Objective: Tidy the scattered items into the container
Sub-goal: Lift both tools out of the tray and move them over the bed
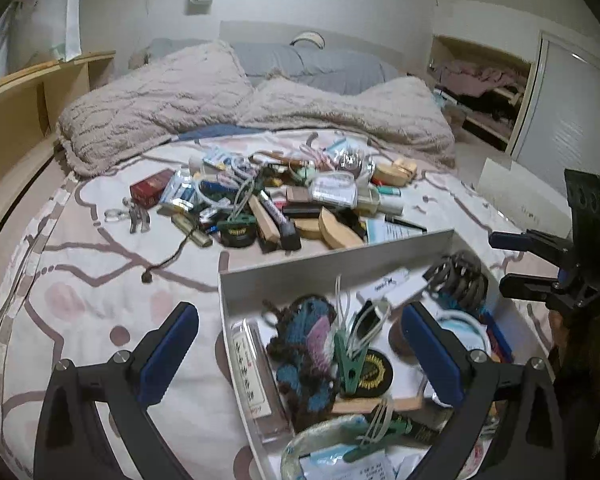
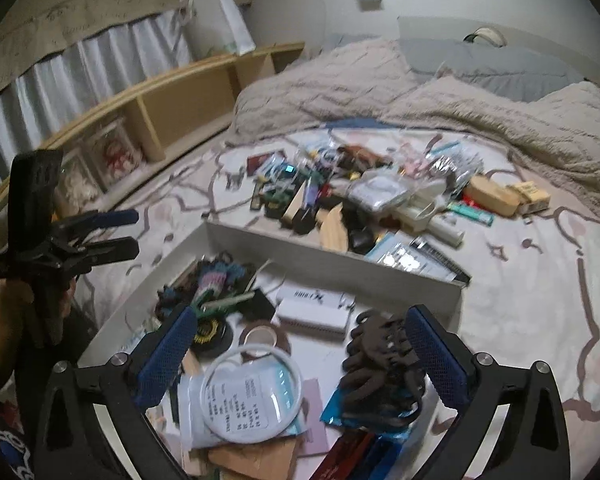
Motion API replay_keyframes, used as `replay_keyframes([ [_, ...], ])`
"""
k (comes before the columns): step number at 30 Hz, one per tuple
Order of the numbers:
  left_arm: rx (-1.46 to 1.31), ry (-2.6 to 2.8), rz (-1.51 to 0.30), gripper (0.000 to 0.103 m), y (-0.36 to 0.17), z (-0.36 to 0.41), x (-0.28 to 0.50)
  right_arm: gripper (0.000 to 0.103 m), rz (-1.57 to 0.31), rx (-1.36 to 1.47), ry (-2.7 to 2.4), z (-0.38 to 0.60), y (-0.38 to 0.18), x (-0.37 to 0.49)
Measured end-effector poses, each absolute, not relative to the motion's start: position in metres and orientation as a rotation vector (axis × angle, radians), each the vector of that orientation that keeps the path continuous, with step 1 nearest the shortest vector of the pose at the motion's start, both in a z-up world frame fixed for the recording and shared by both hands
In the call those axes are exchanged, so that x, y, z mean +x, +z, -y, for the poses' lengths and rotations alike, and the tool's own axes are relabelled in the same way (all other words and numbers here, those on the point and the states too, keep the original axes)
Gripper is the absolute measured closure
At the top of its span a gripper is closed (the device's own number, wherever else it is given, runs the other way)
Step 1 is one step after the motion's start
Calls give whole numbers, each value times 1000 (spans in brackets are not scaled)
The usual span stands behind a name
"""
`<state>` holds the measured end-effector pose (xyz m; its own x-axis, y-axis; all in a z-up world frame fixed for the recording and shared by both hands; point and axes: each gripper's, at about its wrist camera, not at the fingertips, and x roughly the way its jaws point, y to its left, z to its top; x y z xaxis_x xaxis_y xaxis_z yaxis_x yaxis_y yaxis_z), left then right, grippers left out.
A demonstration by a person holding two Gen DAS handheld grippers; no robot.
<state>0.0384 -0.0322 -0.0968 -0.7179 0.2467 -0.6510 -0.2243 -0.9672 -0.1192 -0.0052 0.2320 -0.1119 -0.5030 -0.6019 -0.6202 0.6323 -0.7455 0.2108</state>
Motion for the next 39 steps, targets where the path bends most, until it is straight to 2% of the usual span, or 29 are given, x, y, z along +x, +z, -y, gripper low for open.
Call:
replay_keyframes([
  [18,-840,2831,-17,0,-54,36,7,0,201,802,-2515,-304,-88,-36],
  [39,-770,3010,16,0,-40,86,-45,0,158,787,-2749,-335,-82,-86],
])
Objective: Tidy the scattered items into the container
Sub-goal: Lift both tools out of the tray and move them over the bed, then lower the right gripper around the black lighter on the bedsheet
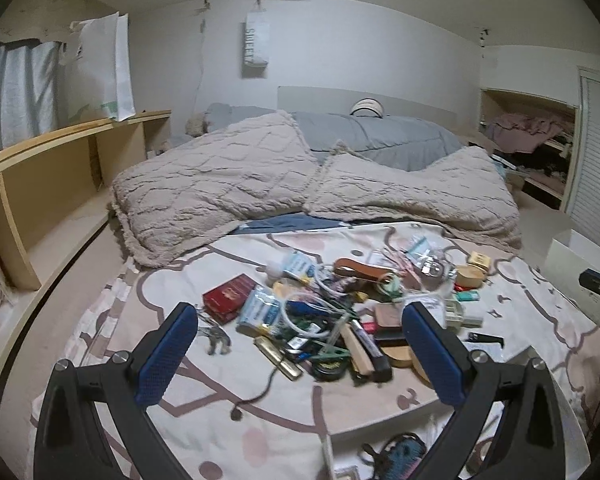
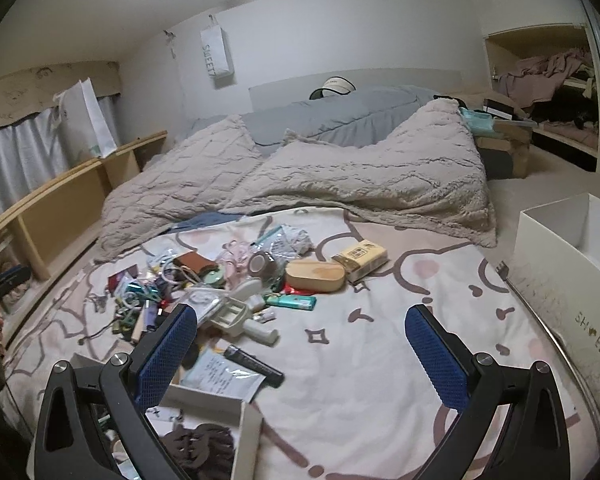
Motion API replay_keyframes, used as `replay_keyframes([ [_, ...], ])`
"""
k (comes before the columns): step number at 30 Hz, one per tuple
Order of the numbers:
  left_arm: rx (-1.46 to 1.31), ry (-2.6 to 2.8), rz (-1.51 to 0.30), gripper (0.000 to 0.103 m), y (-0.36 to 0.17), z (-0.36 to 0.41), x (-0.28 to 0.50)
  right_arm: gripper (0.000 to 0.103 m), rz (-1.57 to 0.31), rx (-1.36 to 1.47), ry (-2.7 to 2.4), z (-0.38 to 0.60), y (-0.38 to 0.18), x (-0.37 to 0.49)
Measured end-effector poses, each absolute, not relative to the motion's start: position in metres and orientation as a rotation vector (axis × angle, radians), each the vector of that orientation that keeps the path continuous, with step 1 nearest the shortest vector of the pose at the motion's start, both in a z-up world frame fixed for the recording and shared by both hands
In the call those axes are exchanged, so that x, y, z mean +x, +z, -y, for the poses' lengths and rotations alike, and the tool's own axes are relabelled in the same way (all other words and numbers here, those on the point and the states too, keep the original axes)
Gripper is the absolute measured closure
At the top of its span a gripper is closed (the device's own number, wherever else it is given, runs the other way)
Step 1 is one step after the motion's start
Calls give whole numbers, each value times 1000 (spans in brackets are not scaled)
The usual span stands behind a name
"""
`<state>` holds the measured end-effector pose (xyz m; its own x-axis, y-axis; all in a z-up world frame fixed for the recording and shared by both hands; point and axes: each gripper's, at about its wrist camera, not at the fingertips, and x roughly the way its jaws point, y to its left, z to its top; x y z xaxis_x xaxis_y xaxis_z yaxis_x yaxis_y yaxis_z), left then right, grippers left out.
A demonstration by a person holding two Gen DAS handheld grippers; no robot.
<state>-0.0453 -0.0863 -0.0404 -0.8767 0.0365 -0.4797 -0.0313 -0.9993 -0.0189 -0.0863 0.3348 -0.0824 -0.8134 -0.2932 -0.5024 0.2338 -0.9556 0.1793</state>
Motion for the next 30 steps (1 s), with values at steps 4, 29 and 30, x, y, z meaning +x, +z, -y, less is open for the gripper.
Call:
replay_keyframes([
  [4,-789,3028,30,0,-44,96,-55,0,158,836,-2740,-333,-86,-98],
  [29,-1212,2810,-74,0,-136,122,-122,0,60,1759,-2345,-242,-164,-199],
  [30,-1234,2792,-84,0,-141,123,-125,0,69,1788,-2343,-241,-169,-202],
])
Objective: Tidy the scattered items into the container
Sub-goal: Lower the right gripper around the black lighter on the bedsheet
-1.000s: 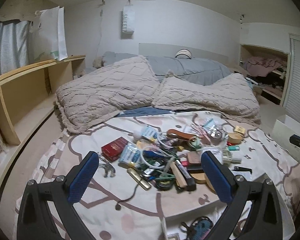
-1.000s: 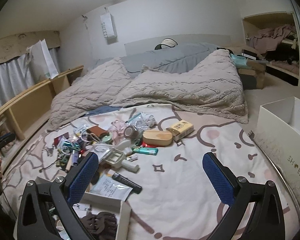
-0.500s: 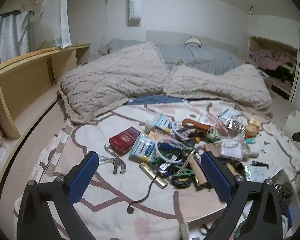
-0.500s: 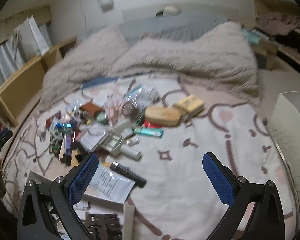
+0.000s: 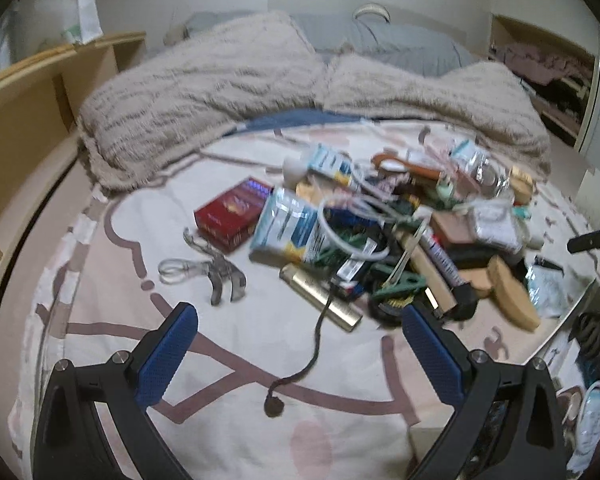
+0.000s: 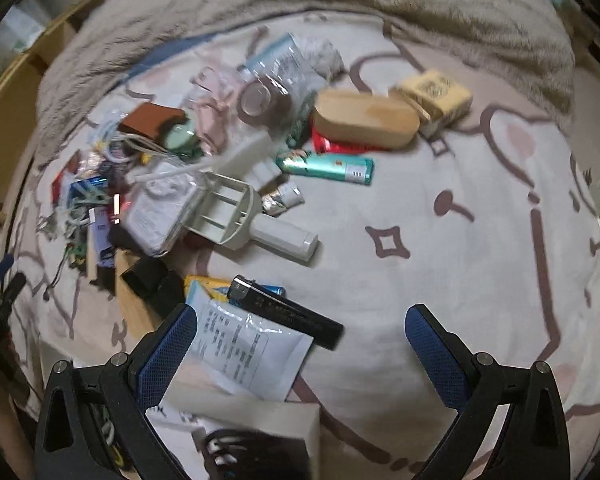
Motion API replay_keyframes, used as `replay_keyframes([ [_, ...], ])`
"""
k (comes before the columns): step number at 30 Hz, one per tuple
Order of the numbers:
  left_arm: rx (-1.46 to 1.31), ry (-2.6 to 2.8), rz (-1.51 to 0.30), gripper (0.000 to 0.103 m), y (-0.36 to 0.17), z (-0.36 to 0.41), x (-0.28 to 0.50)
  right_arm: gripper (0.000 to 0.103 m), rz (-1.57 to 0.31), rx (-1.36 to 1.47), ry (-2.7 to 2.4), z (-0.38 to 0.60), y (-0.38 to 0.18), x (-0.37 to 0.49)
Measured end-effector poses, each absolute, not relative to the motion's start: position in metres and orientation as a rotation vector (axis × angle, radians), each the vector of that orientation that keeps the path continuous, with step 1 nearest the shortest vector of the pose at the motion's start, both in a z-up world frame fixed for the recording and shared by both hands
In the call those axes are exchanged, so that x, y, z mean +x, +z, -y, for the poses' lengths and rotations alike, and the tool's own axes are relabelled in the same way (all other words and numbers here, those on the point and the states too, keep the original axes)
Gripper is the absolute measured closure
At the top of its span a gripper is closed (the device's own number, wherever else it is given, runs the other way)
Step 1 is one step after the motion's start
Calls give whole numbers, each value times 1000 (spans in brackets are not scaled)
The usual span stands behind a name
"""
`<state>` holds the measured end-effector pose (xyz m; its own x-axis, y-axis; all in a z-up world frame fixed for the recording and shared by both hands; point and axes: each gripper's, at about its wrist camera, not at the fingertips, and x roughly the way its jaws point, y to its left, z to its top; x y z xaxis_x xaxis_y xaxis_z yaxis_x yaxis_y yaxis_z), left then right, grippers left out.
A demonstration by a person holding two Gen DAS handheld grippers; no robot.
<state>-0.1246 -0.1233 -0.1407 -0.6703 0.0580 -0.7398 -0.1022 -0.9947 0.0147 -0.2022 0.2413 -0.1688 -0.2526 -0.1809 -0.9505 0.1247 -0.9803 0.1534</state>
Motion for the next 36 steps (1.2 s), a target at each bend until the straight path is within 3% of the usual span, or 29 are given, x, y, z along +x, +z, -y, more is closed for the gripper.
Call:
replay_keyframes([
  [14,-1419,2612,-148,0,-186,128,-155,0,44,2034,-2250,-224,-207,-228],
  [24,-1467,2494,-291,0,-202,104,-165,0,81,2112,-2284,-280,-209,-213],
  [36,-1489,2561,-245,0,-209,106,-187,0,110,1985,-2302,-334,-206,-175],
])
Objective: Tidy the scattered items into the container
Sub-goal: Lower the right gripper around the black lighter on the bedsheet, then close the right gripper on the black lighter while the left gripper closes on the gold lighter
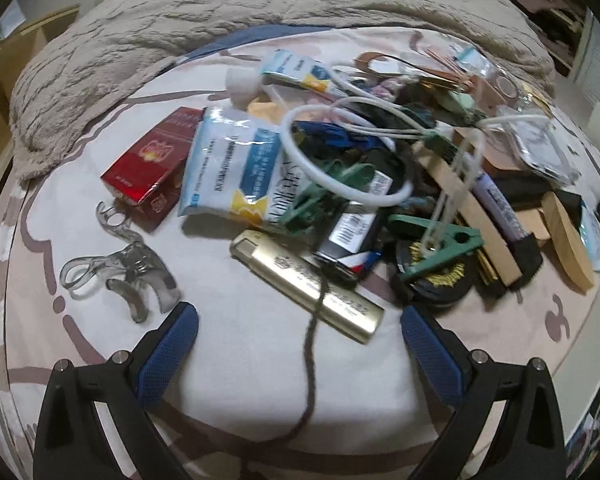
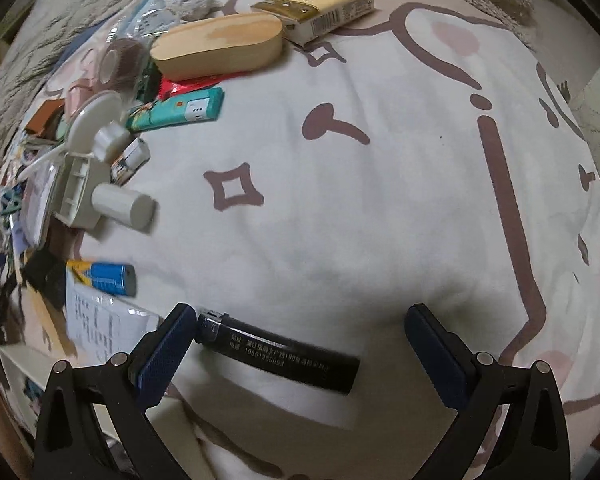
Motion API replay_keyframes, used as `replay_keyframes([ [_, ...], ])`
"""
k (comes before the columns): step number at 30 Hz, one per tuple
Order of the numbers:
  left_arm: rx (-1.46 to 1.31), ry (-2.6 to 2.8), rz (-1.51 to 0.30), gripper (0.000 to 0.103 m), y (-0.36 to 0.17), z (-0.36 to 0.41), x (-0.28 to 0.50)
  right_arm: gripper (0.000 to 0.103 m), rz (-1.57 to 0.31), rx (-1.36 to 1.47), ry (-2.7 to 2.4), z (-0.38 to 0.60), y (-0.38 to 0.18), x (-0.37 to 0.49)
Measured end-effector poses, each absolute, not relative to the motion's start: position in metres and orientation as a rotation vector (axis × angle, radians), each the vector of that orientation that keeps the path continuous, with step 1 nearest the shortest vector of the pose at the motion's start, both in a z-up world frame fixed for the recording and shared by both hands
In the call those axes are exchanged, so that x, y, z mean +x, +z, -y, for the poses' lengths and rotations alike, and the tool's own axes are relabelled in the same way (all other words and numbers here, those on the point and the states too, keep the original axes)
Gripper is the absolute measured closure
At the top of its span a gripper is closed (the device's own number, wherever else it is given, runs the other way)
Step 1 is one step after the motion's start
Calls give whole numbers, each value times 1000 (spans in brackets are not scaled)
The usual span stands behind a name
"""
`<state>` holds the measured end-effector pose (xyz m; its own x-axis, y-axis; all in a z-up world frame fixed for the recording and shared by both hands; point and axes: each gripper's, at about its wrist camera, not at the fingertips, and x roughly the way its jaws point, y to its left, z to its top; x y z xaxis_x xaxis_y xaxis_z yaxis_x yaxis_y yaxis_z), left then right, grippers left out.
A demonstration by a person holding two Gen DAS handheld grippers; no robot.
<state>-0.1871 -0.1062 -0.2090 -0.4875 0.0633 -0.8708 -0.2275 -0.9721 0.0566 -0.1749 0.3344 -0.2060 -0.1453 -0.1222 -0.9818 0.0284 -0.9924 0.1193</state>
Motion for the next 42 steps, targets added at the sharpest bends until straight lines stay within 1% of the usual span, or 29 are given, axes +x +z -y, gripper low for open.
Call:
replay_keyframes([
  [5,-1505,2655,-211,0,-208,123,-185,0,18,1890,-2344,-332,-207,-158],
  [16,-1557,2798,-132,0,-202,163,-169,0,68,1834,-2419,-341,-203,-142],
  [23,-1530,2806,-134,1,-201,157,-165,0,39,1859,-2444,-339,-201,-138],
  [25,-1515,2798,-148,8,-201,153,-165,0,36,1861,-2442,-339,-200,-138],
  [26,-1508,2791,-152,13,-200,151,-165,0,37,1860,-2442,-340,-200,-137],
  [28,-1493,2764,-139,17,-198,148,-165,0,39,1857,-2445,-341,-199,-136],
  [34,-1440,2689,54,33,-190,147,-168,0,42,1853,-2446,-341,-197,-136],
  [35,-1442,2690,77,39,-190,147,-170,0,41,1854,-2445,-341,-198,-137],
  [36,-1444,2692,99,49,-191,148,-172,0,40,1855,-2444,-341,-197,-137],
  [39,-1464,2711,120,59,-195,147,-177,0,37,1853,-2443,-342,-196,-136],
  [40,-1467,2720,118,61,-196,146,-178,0,37,1851,-2442,-342,-195,-136],
  [42,-1474,2735,116,69,-196,146,-179,0,35,1849,-2440,-343,-194,-136],
])
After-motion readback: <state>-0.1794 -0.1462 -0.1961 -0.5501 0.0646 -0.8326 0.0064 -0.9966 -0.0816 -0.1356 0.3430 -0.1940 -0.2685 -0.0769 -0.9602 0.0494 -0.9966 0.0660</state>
